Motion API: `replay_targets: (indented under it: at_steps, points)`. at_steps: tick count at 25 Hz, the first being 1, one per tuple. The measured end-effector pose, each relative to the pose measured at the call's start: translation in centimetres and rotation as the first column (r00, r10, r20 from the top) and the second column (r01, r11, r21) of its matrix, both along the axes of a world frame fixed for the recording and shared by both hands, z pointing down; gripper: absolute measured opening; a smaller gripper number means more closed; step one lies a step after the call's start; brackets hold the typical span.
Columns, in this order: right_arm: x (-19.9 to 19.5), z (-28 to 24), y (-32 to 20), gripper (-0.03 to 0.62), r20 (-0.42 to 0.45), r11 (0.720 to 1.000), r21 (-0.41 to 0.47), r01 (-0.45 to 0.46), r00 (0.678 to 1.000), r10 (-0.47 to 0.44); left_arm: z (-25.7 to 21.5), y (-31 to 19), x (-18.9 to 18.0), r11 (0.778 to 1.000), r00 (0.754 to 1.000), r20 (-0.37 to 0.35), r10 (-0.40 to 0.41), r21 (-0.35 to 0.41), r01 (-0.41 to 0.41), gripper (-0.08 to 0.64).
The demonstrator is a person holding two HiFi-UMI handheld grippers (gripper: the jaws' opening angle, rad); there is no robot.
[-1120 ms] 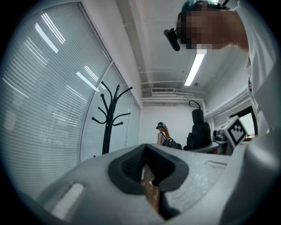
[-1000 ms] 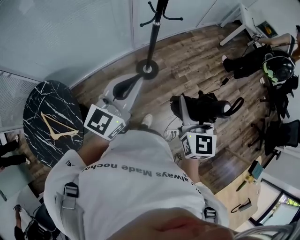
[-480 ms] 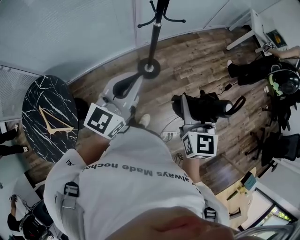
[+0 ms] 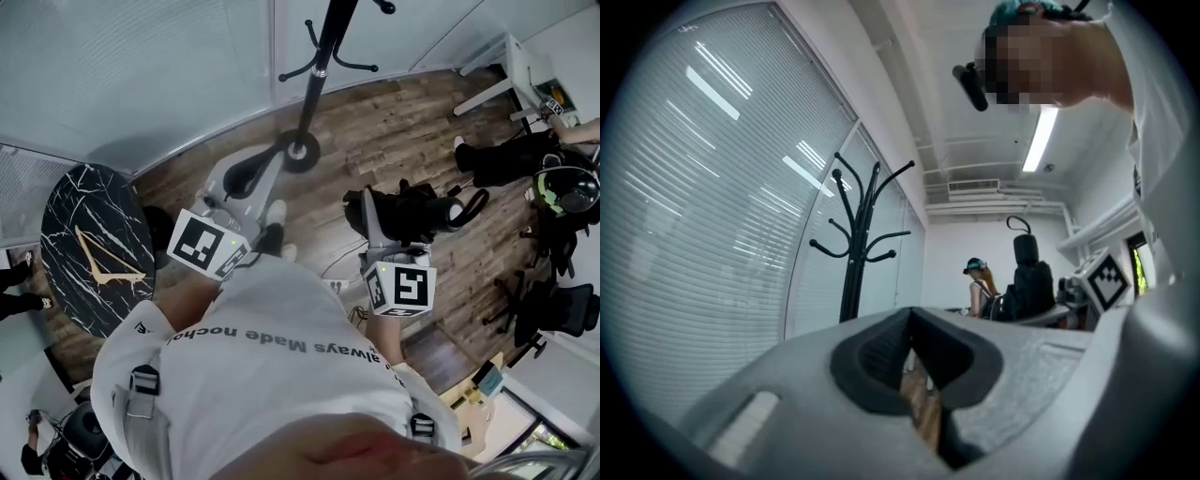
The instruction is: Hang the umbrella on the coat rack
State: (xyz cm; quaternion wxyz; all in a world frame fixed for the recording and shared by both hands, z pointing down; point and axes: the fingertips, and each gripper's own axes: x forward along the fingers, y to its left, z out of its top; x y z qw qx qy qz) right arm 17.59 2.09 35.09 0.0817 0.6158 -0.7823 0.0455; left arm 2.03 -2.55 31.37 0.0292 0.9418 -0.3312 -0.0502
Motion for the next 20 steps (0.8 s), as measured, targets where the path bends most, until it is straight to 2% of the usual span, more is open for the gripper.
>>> replay_targets:
  at_steps: [5,11,20]
  points:
    - [-1.0,-0.6,-6.7,0.249,-0.027,1.0,0.008,0.009,1.0,-0.009,-0.4,-6.0,-1.4,1.0,1.0,-0.02,-0.014,0.007,0.014,0.002]
    - [-1.3,-1.0,-13.5,0.248,-0.066,1.0,-0.013,-0.029,0.997,0.028,-0.8,-12.6,-2.4,1.0,1.0,-0.031,-0.001,0.016,0.002,0.002]
    - [-1.7,0.3,-20.7,0.247,-0.112,0.997,-0.075,-0.035,0.993,0.026,-0.9,-18.8,-3.1,1.0,1.0,-0.03,0.007,0.023,-0.007,0.002]
